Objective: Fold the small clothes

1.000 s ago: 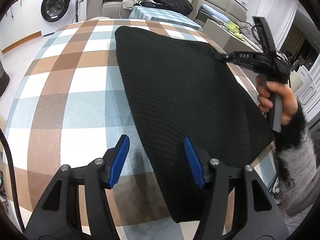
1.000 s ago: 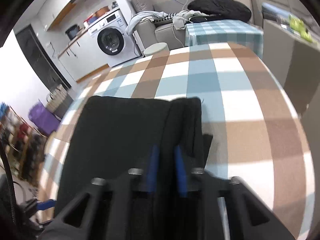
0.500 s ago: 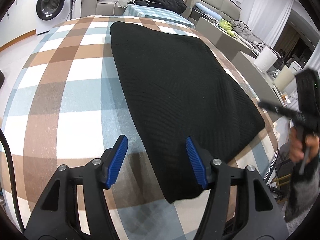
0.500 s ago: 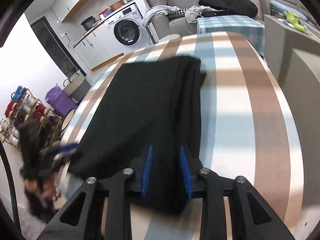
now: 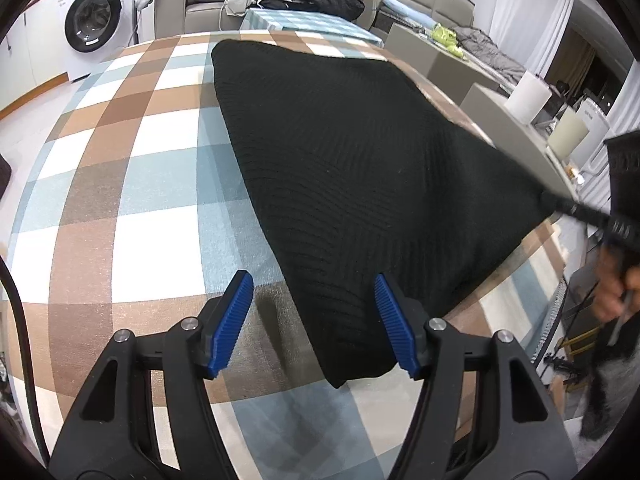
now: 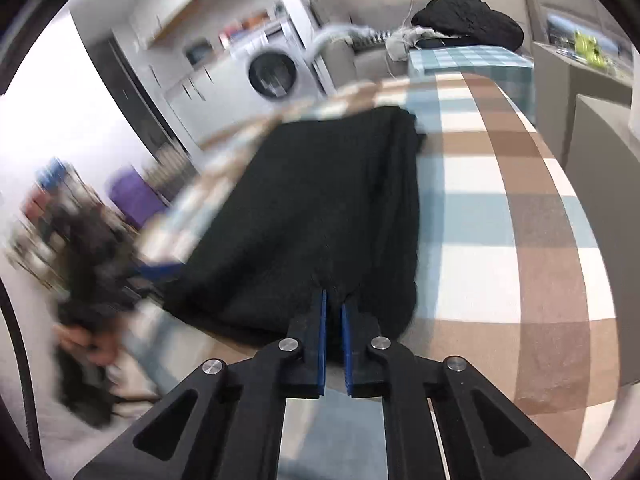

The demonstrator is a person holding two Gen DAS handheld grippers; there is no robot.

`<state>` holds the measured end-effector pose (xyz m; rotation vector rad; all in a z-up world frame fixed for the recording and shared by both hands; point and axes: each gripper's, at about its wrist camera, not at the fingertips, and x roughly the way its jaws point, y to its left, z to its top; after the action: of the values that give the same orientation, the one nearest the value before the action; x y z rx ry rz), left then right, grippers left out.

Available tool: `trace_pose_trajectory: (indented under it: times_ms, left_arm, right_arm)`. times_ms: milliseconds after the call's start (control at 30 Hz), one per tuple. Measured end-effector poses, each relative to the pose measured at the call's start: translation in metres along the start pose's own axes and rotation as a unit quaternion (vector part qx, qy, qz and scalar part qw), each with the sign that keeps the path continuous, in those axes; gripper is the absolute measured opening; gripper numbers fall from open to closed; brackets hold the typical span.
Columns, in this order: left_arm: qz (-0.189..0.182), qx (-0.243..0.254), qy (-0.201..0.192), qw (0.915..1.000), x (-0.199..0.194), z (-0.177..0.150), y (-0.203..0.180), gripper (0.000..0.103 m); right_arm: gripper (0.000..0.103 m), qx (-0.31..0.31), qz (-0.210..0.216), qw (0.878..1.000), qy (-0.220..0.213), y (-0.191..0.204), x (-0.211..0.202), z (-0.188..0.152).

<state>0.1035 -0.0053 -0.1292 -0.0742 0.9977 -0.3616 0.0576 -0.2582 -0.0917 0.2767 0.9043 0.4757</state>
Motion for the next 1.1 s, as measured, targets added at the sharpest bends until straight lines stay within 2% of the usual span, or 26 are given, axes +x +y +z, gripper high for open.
trace_pose_trajectory:
  times_ms: [33, 67, 167, 233, 400, 433, 600, 733, 767, 867, 933, 1100]
  left_arm:
    - [0.004, 0.005, 0.003, 1.0, 0.002, -0.001, -0.001, 0.061]
    - [0.008, 0.008, 0.007, 0.9999, 0.004, -0.001, -0.001, 0.062]
    - [0.014, 0.015, 0.014, 0.9997, 0.008, -0.004, 0.0, 0.063]
    - [0.015, 0.016, 0.015, 0.9996, 0.008, -0.005, 0.001, 0.066]
    - [0.012, 0.012, 0.011, 0.9998, 0.002, -0.004, 0.006, 0.067]
    - [0.012, 0.011, 0.006, 0.9998, -0.002, -0.004, 0.006, 0.067]
    - [-0.005, 0.022, -0.028, 0.9994, -0.015, 0.007, -0.006, 0.067]
    - [-0.029, 0.05, -0.045, 0.9973, -0.01, 0.017, -0.029, 0.067]
    - [-0.038, 0.059, -0.047, 0.9964, -0.006, 0.018, -0.035, 0.067]
    - [-0.048, 0.081, -0.029, 0.9951, 0.012, 0.016, -0.047, 0.067]
    - [-0.043, 0.085, -0.016, 0.9953, 0.019, 0.011, -0.051, 0.067]
    - [-0.044, 0.098, -0.011, 0.9941, 0.018, 0.0, -0.048, 0.067]
  right_arm:
    - [0.005, 0.014, 0.004, 1.0, 0.0, -0.006, -0.003, 0.001]
    - [0.005, 0.018, -0.009, 1.0, 0.007, -0.012, -0.001, 0.002]
    - [0.004, 0.031, -0.02, 0.998, 0.043, -0.024, 0.014, -0.003]
    - [0.005, 0.026, -0.033, 0.997, 0.066, -0.028, 0.024, -0.009]
    - [0.008, -0.007, -0.048, 0.996, 0.077, -0.019, 0.021, -0.005]
    - [0.012, -0.014, -0.05, 0.996, 0.075, -0.018, 0.018, -0.003]
    - [0.015, -0.008, -0.051, 0.999, 0.008, -0.017, -0.001, 0.008]
    - [0.024, -0.03, -0.06, 0.998, -0.014, 0.004, 0.016, 0.019]
    - [0.024, -0.056, -0.062, 0.996, -0.009, 0.017, 0.033, 0.022]
    - [0.025, -0.08, -0.046, 0.996, 0.003, 0.028, 0.057, 0.023]
    - [0.025, -0.098, -0.074, 0.992, 0.024, 0.028, 0.07, 0.02]
    - [0.025, -0.097, -0.083, 0.991, 0.041, 0.015, 0.06, 0.01]
